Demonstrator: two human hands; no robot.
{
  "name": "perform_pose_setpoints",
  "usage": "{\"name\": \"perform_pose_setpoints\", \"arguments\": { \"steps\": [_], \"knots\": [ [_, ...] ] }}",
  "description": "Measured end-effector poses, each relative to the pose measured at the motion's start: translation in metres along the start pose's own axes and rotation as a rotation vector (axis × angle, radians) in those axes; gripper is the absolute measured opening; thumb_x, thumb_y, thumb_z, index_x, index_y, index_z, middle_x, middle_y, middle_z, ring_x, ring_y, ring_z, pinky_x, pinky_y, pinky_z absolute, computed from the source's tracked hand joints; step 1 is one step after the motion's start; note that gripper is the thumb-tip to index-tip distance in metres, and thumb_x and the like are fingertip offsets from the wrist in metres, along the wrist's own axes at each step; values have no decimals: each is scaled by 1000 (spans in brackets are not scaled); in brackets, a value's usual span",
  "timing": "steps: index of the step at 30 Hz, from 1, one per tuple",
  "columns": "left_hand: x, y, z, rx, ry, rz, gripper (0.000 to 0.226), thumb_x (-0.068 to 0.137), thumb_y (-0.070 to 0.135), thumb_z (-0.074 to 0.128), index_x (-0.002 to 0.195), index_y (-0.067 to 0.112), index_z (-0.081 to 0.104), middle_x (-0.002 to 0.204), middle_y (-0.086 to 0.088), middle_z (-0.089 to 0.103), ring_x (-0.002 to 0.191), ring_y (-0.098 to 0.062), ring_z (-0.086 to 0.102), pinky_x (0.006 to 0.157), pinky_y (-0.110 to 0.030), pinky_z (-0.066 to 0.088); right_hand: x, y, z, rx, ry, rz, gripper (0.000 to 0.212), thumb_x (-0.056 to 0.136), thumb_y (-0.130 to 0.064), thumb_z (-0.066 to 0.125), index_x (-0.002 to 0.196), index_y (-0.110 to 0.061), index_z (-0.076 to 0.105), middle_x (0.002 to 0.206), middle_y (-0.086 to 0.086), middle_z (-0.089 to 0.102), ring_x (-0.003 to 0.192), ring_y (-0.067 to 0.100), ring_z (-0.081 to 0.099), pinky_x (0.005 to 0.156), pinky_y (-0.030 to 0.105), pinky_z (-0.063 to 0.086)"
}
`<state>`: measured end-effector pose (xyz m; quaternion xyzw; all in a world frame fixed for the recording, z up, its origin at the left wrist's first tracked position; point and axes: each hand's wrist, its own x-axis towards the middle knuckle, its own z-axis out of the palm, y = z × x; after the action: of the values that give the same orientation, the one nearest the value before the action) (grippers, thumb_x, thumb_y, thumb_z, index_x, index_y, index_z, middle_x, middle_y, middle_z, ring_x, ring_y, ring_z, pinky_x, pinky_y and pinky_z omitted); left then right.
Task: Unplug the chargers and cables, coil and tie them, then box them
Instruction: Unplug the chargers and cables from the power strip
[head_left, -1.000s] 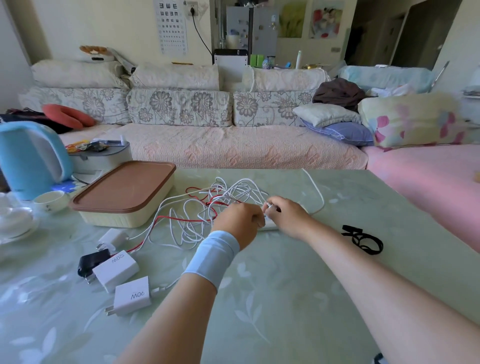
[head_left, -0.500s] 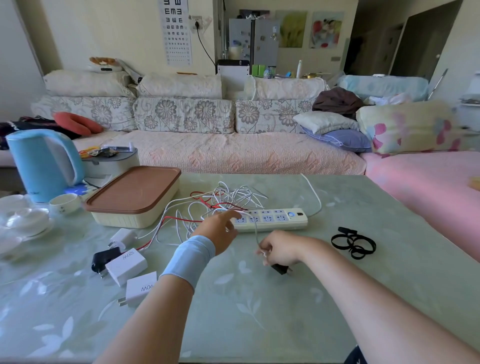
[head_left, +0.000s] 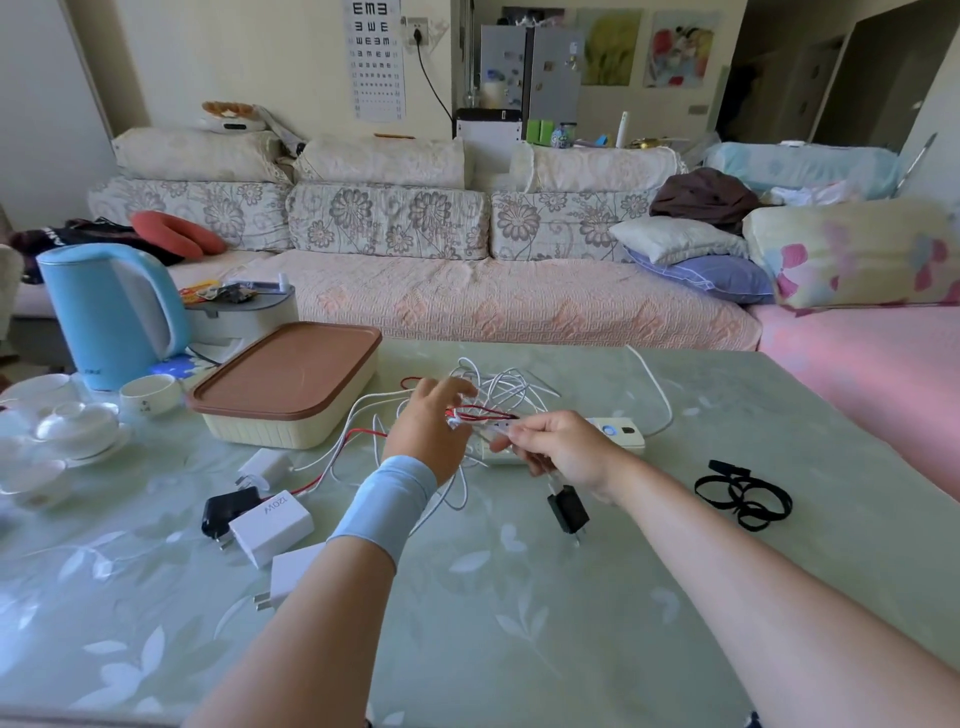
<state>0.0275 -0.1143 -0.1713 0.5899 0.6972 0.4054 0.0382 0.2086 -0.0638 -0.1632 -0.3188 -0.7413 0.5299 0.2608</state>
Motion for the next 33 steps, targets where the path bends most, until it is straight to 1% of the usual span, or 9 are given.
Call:
{"name": "perform_pose_setpoints", "arguments": {
  "steps": [8,10,12,15,17,19,23,28,33],
  "knots": [
    [-3,6,-4,141,-264,63,14,85,19,69,96,25,77,98,3,64,87,-15,59,80,-18,40,-14,-11,-12,-248,-55,192,31,89,-3,52,68,-14,72,58,-5,60,62,13,53,57,20,40],
    [-8,15,-2,120,-298,113,15,84,18,71,96,22,77,94,3,64,82,-11,56,75,-12,35,-11,-9,-5,-420,64,178,28,87,-5,55,80,-23,76,76,-5,70,79,15,63,73,25,48],
    [-11,23,2,69,-304,147,15,82,17,73,96,21,77,95,1,67,78,-9,54,72,-12,35,-6,-12,3,-280,168,131,35,88,-2,50,108,-19,73,94,1,73,85,22,68,82,32,52],
    [-10,27,3,-28,-226,133,17,77,21,79,93,19,74,94,1,68,71,-10,55,67,-10,39,-3,-18,7,-231,207,107,31,93,-11,43,98,-27,69,71,-7,64,51,14,56,54,26,46],
    [-9,24,2,-117,-174,120,32,68,25,86,92,21,65,96,1,64,68,-9,55,64,-7,40,-1,-18,4,-406,212,64,25,94,-25,53,75,-23,69,57,-13,52,49,3,43,51,24,33],
    [-11,22,1,-152,-204,100,39,66,26,88,91,24,58,97,1,60,67,-8,55,61,-6,40,-1,-14,3,-465,164,64,23,91,-31,63,77,-16,75,59,-12,54,52,0,42,54,22,34],
    [-12,21,1,-105,-190,17,22,77,7,69,89,22,60,94,2,56,72,-15,54,65,-13,40,0,-12,2,-308,156,10,11,91,-19,69,95,-21,79,81,-11,74,69,-8,58,68,12,42],
    [-4,17,-10,-96,-3,-175,37,74,-11,43,80,20,63,76,4,59,72,-18,52,61,-17,31,-3,-17,-5,-114,85,-15,31,98,-1,53,123,-13,65,80,0,67,48,1,46,49,11,38],
    [-5,5,-17,-56,-59,-159,43,73,-10,41,81,21,70,92,3,63,84,-19,55,69,-18,34,-10,-11,-6,-310,-117,197,43,95,9,37,93,-23,65,76,-1,54,44,4,47,49,19,45]
  ]
}}
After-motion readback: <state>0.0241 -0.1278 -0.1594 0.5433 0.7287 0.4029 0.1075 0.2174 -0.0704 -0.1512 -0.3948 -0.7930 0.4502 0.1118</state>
